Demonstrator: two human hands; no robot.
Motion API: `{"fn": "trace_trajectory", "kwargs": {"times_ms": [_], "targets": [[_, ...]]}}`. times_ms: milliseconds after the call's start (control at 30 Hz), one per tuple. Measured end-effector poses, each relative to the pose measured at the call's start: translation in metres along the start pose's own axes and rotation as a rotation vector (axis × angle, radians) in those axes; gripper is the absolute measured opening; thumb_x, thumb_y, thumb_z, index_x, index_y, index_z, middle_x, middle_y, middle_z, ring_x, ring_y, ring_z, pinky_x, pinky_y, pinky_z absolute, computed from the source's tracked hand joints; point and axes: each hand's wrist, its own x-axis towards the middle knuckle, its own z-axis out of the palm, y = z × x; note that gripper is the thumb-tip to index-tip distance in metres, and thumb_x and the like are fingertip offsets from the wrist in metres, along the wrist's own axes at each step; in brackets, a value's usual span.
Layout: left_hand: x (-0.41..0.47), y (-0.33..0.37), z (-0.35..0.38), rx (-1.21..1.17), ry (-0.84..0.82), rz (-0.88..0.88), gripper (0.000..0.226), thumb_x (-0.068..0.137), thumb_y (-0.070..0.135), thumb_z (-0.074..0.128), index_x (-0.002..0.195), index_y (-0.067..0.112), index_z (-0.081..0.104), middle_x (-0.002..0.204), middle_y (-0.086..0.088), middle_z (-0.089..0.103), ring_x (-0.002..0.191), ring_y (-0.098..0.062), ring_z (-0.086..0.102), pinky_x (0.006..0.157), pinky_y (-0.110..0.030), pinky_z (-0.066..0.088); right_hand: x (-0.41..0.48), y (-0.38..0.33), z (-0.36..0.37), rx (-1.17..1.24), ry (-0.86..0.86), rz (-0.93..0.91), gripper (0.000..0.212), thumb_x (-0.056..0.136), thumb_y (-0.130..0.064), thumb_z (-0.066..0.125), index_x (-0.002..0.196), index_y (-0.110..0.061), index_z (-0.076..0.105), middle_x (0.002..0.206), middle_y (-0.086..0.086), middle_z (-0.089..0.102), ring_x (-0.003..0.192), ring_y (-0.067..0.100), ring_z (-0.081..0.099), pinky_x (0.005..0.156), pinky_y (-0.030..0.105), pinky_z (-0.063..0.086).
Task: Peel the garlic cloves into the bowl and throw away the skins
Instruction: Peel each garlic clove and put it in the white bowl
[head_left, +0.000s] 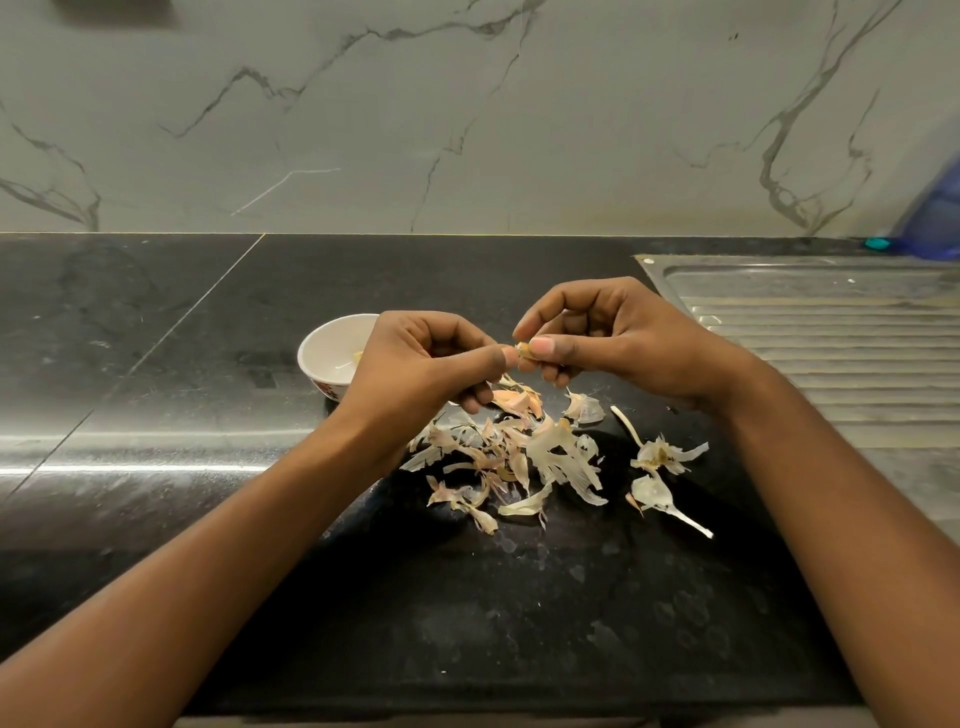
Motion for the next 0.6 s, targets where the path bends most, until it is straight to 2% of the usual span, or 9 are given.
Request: {"fn": "trace_trajectory", "kwargs": {"times_ms": [100,233,400,600], "targets": [[0.0003,-0.0002,0.0000,0.003,-0.001,-0.024,0.017,0.085,0.008,0.083,0.096,-0.004,0.078,0.078,-0.017,0.075,0.063,-0.020,0.066,0.057,-0.023,0.056,0.0001,0.0008,-0.0003,-0.019,-0.001,0.000,0.022,0.099,-0.008,0.070,0.121,-0.003,0.071,0.101,0.013,0.079,0.088,0.022,0.076,0.080,0.030,0.062],[0.0001,0.0006,-0.0004,-0.023,-0.014,-0.061,0.012,0.089,0.005,0.079,0.097,-0.004,0.078,0.086,-0.026,0.075,0.069,-0.026,0.069,0.061,-0.025,0.060,0.0005,0.0008,0.0012,-0.040,0.010,-0.009,0.023,0.098,-0.010,0.071,0.120,-0.003,0.073,0.104,0.015,0.080,0.089,0.022,0.076,0.080,0.029,0.062],[-0.0007,0.0007,0.0001,-0.055,-0.027,-0.079,0.017,0.088,0.009,0.079,0.098,-0.005,0.078,0.085,-0.024,0.077,0.071,-0.027,0.072,0.064,-0.025,0.062,0.0007,-0.0006,0.0024,-0.100,0.042,-0.045,0.021,0.097,-0.009,0.075,0.117,-0.003,0.077,0.103,0.015,0.081,0.087,0.024,0.077,0.079,0.028,0.063],[-0.0001,-0.0014,0.0002,-0.038,-0.031,-0.076,0.013,0.092,0.005,0.075,0.101,-0.005,0.078,0.087,-0.024,0.077,0.073,-0.028,0.074,0.067,-0.027,0.063,0.0008,-0.0011,0.0039,-0.192,0.084,-0.092,0.017,0.094,-0.008,0.080,0.110,-0.003,0.081,0.093,0.007,0.082,0.078,0.019,0.077,0.073,0.025,0.062]]}}
